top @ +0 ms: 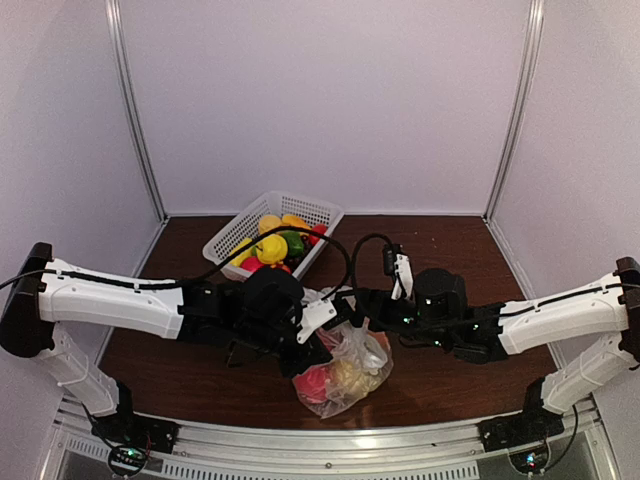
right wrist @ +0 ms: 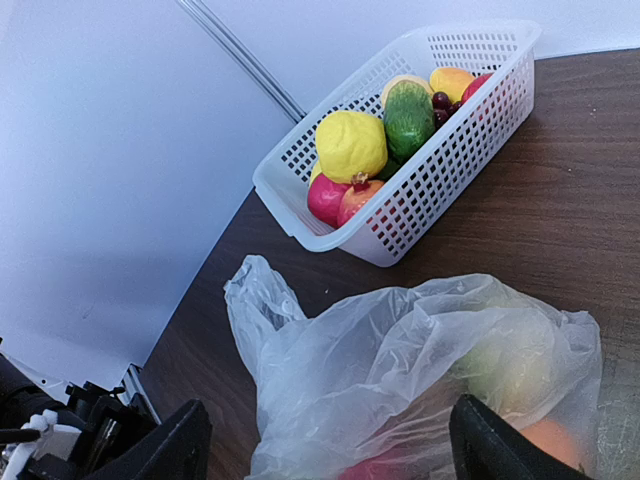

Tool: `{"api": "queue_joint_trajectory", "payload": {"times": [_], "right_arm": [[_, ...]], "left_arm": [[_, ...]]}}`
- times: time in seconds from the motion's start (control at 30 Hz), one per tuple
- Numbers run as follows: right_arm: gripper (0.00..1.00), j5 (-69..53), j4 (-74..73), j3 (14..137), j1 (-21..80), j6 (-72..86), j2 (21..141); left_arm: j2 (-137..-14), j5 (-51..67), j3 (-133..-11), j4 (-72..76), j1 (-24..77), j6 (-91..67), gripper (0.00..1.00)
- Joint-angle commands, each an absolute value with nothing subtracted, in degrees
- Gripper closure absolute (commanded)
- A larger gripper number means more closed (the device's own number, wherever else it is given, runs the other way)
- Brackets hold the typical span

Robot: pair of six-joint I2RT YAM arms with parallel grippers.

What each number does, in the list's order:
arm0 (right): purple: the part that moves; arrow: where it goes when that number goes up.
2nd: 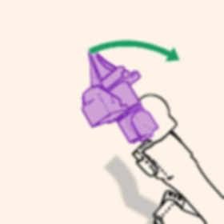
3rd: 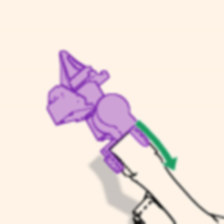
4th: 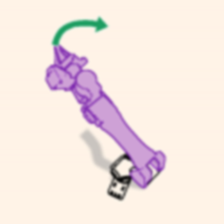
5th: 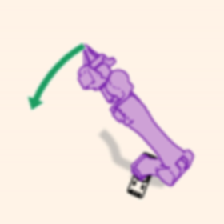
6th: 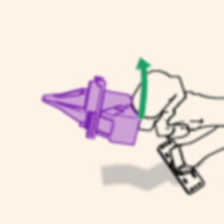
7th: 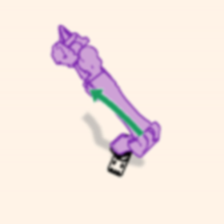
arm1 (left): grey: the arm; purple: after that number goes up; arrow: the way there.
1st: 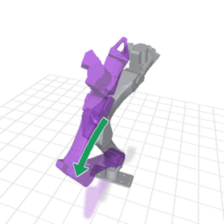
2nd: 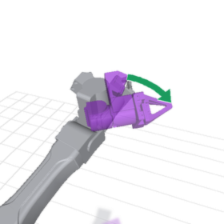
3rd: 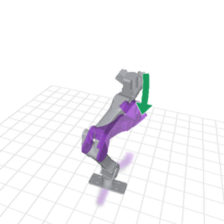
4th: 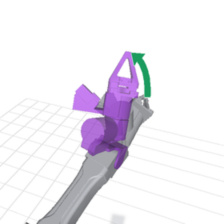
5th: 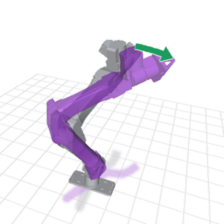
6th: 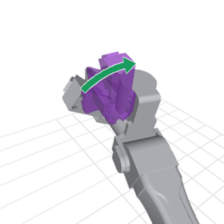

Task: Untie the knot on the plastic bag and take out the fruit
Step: Adjust the takeout bag at the center of the board.

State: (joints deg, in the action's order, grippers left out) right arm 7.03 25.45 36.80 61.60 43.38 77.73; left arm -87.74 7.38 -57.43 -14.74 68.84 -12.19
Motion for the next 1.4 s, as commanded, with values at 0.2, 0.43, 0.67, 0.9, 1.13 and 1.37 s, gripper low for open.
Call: {"api": "queue_joint_trajectory", "payload": {"times": [0.2,0.43,0.67,0.9,1.13,1.37], "right_arm": [[0.30,5.4,26.0,40.2,61.2,44.7,83.2],[0.64,5.1,26.0,39.9,60.4,45.2,83.0],[1.00,4.5,26.2,38.9,59.9,45.3,81.7],[1.00,6.4,25.2,37.4,59.1,44.8,79.0],[1.00,11.4,18.9,36.2,57.5,42.8,72.2],[1.00,14.9,15.9,33.2,55.9,43.0,67.0]], "left_arm": [[-86.0,6.6,-58.5,-14.2,69.0,-11.6,1.00],[-86.0,6.4,-58.4,-14.1,69.0,-11.6,1.00],[-86.7,4.8,-58.3,-14.1,69.0,-11.0,1.00],[-86.6,3.1,-58.6,-14.7,68.9,-11.0,1.00],[-83.8,-2.3,-58.4,-15.0,68.9,-10.1,1.00],[-83.3,-2.9,-58.6,-15.4,68.1,-10.3,1.00]]}}
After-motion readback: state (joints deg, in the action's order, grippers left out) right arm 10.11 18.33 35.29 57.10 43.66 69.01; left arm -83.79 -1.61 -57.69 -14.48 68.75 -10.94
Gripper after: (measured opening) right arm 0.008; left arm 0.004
